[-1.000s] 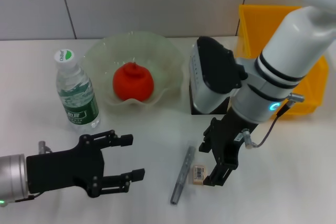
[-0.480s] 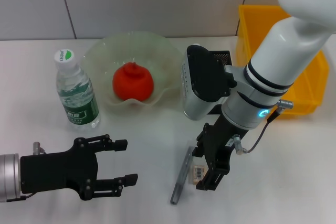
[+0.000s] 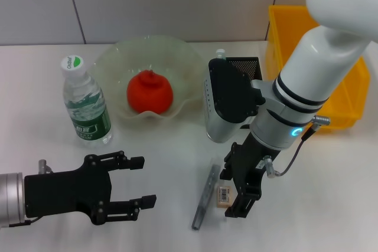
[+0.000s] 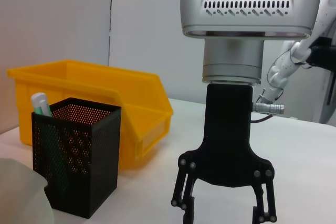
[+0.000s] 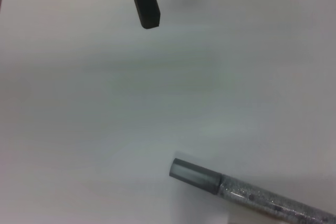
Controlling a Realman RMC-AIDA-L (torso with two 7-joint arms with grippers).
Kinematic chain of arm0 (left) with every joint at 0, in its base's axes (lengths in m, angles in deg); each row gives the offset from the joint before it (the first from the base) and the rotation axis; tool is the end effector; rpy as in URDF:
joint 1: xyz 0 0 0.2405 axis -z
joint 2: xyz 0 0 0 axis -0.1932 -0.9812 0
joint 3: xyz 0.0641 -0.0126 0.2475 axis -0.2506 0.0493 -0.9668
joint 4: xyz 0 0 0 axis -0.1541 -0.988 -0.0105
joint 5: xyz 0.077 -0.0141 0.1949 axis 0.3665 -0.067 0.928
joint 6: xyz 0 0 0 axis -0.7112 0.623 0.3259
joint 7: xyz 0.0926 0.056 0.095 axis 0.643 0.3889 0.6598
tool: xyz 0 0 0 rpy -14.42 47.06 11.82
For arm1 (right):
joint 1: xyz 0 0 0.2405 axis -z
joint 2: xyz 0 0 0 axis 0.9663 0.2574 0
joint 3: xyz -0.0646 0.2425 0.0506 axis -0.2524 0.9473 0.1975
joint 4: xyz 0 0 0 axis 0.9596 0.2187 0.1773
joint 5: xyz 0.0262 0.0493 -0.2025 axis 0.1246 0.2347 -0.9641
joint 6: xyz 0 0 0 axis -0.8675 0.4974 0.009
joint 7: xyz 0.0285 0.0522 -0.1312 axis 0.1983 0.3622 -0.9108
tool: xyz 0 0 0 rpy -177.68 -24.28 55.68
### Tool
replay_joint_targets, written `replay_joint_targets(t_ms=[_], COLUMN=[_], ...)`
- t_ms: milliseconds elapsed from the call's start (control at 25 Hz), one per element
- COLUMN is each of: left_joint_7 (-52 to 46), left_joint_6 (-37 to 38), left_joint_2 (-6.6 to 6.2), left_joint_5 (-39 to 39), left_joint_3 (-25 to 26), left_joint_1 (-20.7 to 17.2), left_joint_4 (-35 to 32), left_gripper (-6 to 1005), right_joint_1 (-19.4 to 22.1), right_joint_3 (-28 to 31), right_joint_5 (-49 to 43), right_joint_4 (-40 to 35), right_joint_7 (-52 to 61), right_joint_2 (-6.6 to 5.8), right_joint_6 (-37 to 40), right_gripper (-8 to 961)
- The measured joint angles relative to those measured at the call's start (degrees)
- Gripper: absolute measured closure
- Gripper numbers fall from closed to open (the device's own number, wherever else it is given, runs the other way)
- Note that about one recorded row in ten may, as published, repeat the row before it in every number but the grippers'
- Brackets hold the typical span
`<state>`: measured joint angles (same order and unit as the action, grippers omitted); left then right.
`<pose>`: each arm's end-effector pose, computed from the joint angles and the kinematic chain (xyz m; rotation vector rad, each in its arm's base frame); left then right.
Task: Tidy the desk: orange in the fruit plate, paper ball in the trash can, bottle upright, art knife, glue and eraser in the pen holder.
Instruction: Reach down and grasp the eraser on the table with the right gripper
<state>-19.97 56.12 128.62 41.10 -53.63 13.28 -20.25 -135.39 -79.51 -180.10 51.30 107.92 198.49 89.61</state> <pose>-0.2913 0.2850 -0.0128 -2.8297 -0.3324 -0.7220 0.1345 0.3686 -0.0950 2.9624 -0.0328 0.7476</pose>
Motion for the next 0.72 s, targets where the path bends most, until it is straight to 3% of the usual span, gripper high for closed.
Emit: replay_joint_targets(t_ms=[720], left_joint_7=[0.7], left_joint_6=[-0.2], left_joint_2=[0.33], left_joint_5=[0.0], left_joint_3=[1.0], left_joint_1=[-0.1], left_joint_4=[0.0], left_gripper=[213], right_joint_1=[0.0], right_joint_3=[-3.1], right_joint_5=[2.0], right_joint_4=[0.3], right_joint_7=[0.2], right_joint_2=[0.0], right_joint_6=[-1.1], right_gripper=[153])
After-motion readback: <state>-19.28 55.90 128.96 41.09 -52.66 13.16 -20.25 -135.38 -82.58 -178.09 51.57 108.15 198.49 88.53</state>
